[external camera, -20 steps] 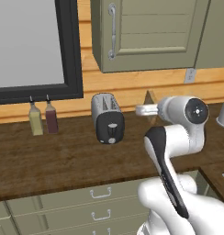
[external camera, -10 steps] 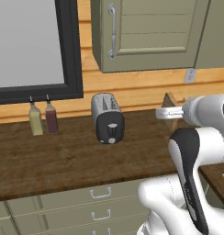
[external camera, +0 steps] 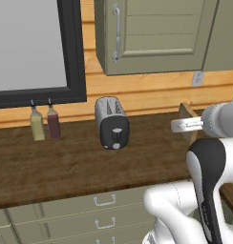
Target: Start the toaster. Once the lever pops up, take the bread to the plate on the dining counter.
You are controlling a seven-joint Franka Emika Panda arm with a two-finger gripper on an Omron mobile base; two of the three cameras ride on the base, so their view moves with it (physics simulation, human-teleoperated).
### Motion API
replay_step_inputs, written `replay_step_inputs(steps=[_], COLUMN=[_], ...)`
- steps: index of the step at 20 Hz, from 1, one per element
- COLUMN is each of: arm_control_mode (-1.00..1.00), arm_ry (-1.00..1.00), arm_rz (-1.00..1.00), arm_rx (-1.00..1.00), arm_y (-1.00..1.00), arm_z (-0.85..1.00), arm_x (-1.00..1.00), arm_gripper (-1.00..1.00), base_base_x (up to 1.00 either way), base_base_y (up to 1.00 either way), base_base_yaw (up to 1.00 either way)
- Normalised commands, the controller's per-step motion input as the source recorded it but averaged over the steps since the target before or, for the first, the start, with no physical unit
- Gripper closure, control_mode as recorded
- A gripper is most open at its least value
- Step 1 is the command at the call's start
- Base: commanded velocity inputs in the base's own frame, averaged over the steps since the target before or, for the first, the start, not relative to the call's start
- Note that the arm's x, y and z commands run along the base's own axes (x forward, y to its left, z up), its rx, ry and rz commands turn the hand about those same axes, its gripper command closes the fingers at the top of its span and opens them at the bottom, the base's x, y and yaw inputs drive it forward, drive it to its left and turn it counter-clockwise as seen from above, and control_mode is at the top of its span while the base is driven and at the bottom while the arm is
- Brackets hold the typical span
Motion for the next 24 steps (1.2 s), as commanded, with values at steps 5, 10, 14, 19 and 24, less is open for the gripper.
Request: replay_step_inputs(steps=[5, 10, 14, 19, 24], arm_control_mode=[-1.0, -1.0, -1.0, -1.0, 1.0], arm_ry=[0.0, 0.0, 0.0, 0.0, -0.01], arm_rz=[0.0, -0.08, -0.04, 0.0, 0.0], arm_rx=[0.0, 0.0, 0.0, 0.0, 0.0], arm_y=[-0.14, -0.1, -0.03, 0.0, 0.0], arm_z=[0.0, 0.0, 0.0, 0.0, 0.0], arm_x=[-0.39, -0.09, 0.0, 0.0, -0.05], arm_gripper=[1.0, 1.0, 1.0, 1.0, 1.0], base_base_x=[0.0, 0.0, 0.0, 0.0, -0.33], base_base_y=[0.0, 0.0, 0.0, 0.0, 0.41], base_base_yaw=[0.0, 0.0, 0.0, 0.0, 0.04])
